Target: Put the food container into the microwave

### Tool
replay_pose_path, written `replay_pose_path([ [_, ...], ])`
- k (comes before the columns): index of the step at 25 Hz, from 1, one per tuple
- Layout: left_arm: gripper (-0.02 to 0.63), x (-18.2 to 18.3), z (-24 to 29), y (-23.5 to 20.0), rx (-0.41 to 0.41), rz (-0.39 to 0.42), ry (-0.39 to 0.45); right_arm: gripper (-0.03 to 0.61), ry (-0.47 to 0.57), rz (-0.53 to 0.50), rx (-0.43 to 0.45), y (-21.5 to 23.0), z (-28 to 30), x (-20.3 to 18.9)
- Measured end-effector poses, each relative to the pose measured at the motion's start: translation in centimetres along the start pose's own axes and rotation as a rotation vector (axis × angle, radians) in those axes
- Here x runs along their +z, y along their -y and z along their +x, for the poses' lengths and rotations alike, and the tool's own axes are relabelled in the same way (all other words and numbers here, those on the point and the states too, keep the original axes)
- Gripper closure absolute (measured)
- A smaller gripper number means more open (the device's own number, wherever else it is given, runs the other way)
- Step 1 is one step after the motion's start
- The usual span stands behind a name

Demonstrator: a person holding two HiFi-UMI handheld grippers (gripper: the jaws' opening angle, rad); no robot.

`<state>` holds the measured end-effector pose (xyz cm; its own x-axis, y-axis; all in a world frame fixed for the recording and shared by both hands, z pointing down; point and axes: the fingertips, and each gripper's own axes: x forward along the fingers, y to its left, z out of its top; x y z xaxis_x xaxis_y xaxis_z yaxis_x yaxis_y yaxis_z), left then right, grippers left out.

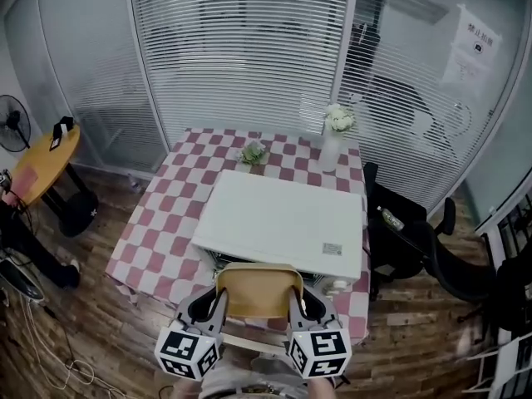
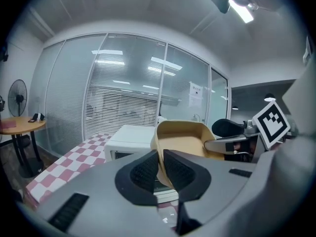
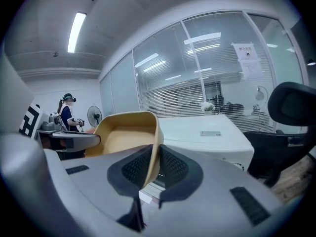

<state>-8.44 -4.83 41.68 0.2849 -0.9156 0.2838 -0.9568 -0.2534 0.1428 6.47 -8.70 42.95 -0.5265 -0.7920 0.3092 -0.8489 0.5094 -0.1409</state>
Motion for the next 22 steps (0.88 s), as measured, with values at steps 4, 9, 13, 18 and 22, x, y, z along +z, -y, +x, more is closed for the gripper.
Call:
replay_pose_path([
  [4,0.575,-0.1,0.6,-0.4,-0.009,0.001,-0.013,0.548,-0.009,0.009,0.001,0.1,0.6,-0.3],
  [9,0.575,0.7,2.2,-0.6,-0.068,0.015,-0.02,0.548,0.004,0.031,-0.05,0.9,0.9,0.4],
  [13,0.575,1.7,3.6,-0.6,-0.138,0.046,-0.027,0.548,0.015,0.056,-0.115,1.5,1.0,0.9],
  [18,0.574,1.9,4.5,-0.6,-0.219,0.056,-0.044,0.548,0.009,0.073,-0.169,1.8,1.0,0.9],
  [22,0.569,1.1,4.2,-0.7,-0.275,0.063,-0.066,0.548,-0.016,0.073,-0.19,1.4,0.7,0.1],
])
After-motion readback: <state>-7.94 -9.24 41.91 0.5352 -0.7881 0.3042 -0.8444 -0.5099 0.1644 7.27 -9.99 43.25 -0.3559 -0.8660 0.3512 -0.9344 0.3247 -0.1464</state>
